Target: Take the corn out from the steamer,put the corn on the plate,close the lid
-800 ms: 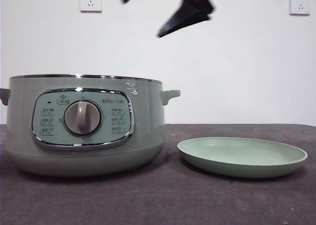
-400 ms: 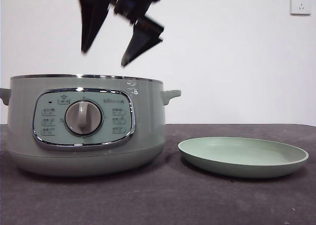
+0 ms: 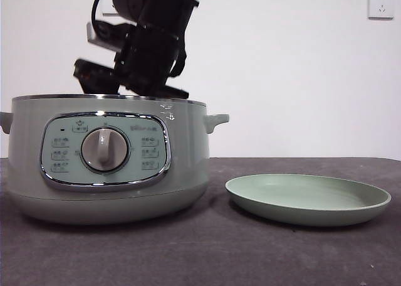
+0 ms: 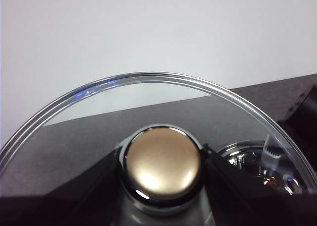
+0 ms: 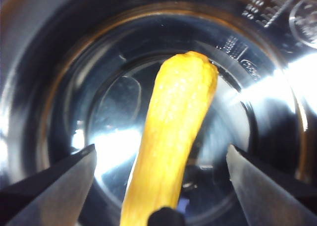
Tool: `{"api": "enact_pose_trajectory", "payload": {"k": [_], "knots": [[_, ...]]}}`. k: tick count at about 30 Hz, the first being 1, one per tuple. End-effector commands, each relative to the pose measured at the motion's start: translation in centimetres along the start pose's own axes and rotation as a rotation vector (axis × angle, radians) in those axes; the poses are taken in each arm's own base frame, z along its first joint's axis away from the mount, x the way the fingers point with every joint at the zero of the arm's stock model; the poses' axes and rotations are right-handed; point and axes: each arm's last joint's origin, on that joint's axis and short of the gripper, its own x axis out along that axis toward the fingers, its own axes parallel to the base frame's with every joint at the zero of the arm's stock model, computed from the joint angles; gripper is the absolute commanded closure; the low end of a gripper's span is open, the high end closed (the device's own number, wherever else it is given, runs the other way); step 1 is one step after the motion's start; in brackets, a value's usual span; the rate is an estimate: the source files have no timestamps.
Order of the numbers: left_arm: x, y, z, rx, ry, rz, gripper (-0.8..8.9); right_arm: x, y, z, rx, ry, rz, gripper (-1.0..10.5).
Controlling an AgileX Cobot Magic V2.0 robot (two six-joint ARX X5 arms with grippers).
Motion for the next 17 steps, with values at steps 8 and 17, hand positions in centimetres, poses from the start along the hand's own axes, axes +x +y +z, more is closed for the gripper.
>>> {"api": "enact_pose_trajectory", "payload": {"k": [8, 17], "knots": [[0.1, 0.0, 0.4, 0.003, -0.011, 0.006, 8.22, 2.4, 0.2, -0.2, -0.014, 0.022, 0.003, 9.6], [0.7, -0.2, 0.3, 0.018, 0.024, 0.004, 8.22, 0.0, 0.7, 0.2, -0.014, -0.017, 0.002, 9.6]]}}
